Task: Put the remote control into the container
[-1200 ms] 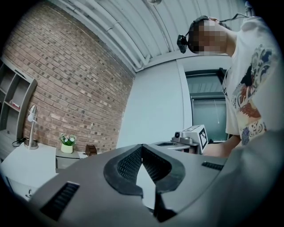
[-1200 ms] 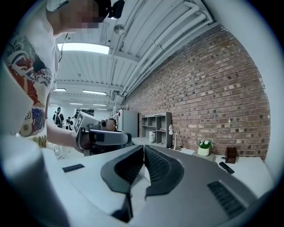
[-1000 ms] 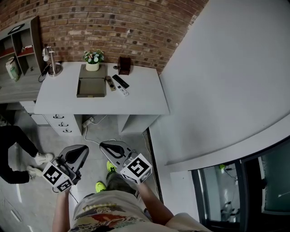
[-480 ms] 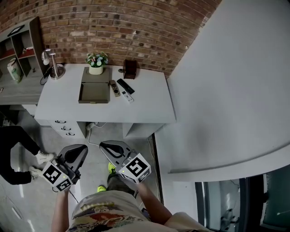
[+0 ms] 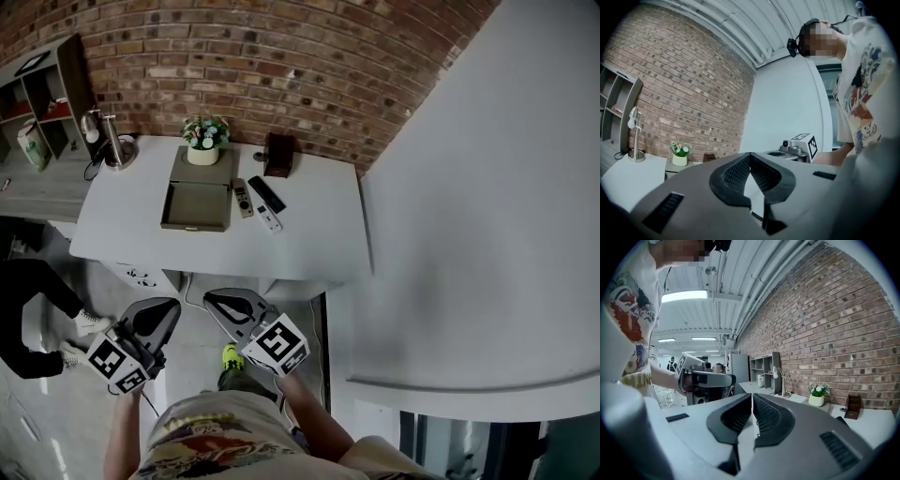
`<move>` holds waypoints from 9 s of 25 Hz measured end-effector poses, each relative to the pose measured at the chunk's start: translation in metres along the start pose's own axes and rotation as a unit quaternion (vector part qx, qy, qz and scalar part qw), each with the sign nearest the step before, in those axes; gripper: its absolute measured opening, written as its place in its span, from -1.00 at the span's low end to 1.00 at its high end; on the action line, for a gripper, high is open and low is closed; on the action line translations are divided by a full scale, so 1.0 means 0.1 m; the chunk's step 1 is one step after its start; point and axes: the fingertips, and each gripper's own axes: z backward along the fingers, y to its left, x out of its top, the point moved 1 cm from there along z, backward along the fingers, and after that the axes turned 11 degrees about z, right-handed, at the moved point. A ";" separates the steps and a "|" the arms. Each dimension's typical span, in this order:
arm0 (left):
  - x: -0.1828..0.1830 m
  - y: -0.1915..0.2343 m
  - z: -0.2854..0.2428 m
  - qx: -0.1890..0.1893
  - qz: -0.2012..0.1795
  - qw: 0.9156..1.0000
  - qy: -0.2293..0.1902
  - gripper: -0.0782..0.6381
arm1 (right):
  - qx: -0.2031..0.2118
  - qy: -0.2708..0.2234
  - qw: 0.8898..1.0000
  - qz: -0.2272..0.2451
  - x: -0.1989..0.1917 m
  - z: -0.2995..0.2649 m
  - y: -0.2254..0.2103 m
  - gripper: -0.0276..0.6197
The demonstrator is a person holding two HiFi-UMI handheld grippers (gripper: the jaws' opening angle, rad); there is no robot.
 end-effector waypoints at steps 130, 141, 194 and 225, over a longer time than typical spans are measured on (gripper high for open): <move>-0.46 2.63 -2.83 -0.006 0.087 0.989 0.123 -0.76 | -0.087 0.389 0.909 -0.119 -3.64 -0.57 -3.38 -0.11; -0.35 2.56 -2.89 0.013 0.081 0.989 0.124 -0.76 | -0.057 0.411 0.900 -0.136 -3.92 -0.52 -3.32 -0.02; -0.13 2.37 -2.79 0.038 0.099 0.992 0.071 -0.76 | -0.092 0.342 0.924 -0.147 -3.43 -0.45 -3.62 -0.16; 0.24 3.25 -1.60 0.046 0.105 0.993 0.037 -0.77 | -0.044 0.318 0.944 -0.075 -2.52 -2.01 -3.24 -0.16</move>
